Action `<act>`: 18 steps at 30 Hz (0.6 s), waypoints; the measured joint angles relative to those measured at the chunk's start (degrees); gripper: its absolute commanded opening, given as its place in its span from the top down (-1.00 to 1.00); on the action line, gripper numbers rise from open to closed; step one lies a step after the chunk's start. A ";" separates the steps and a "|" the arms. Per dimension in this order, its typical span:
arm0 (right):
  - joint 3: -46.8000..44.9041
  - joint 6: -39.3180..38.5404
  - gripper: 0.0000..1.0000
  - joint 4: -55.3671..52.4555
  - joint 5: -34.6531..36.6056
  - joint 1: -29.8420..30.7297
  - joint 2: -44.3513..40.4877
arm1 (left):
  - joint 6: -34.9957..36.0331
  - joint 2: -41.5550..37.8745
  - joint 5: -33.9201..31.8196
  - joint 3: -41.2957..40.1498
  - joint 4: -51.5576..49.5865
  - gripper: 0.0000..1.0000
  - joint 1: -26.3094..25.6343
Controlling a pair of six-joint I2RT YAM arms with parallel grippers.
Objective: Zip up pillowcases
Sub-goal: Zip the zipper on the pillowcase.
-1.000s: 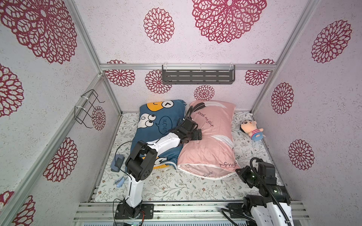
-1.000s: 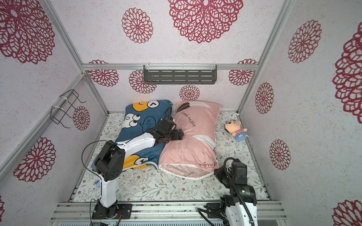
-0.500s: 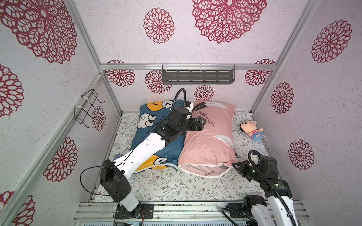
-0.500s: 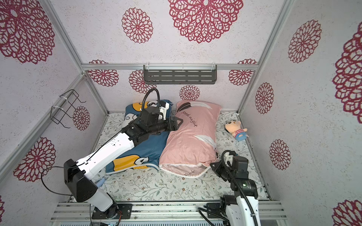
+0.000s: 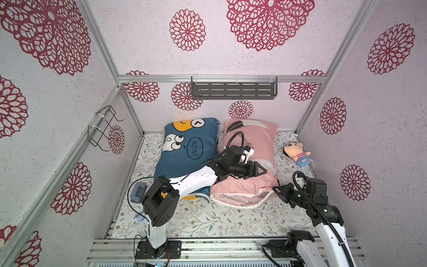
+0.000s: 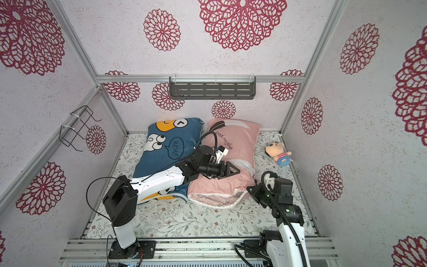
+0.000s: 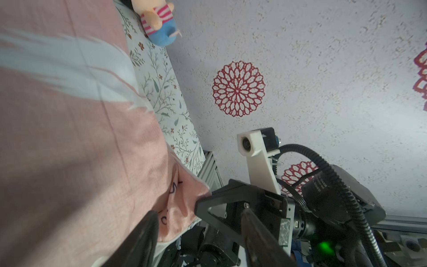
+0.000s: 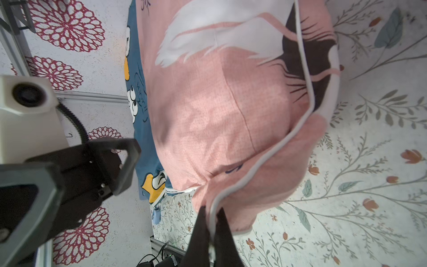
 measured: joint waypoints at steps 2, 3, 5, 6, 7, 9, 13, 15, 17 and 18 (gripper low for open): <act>-0.44 1.36 1.00 1.84 0.07 -0.20 0.09 | -2.67 0.00 1.22 -1.97 3.23 -0.18 -0.74; -0.66 1.86 1.00 2.58 0.09 -0.31 0.17 | -3.72 0.00 1.57 -2.67 4.55 -0.18 -1.01; -1.11 3.06 1.00 4.55 0.11 -0.57 0.61 | -5.90 0.00 2.51 -3.54 6.60 -0.18 -1.64; -1.27 3.50 1.00 5.27 0.09 -0.68 0.90 | -6.47 0.00 2.78 -3.56 7.23 -0.19 -1.81; -1.38 4.02 1.00 6.23 0.11 -0.74 1.22 | -7.13 0.00 2.95 -3.56 8.13 -0.19 -1.99; -1.53 4.81 1.00 7.56 0.28 -0.83 1.90 | -7.91 0.00 3.23 -3.52 9.40 -0.19 -2.23; -2.23 6.36 1.00 10.36 0.33 -0.90 2.29 | -9.03 0.07 3.89 -3.50 10.12 -0.17 -2.60; -2.80 7.10 1.00 11.76 0.28 -0.90 2.21 | -9.49 0.22 4.15 -3.48 10.29 -0.17 -2.73; -3.43 8.13 1.00 13.00 0.24 -0.90 1.99 | -10.01 0.66 4.35 -3.48 10.56 -0.16 -2.95; -3.74 8.44 1.00 13.57 0.17 -0.90 1.79 | -10.14 0.87 4.35 -3.48 10.60 -0.16 -2.99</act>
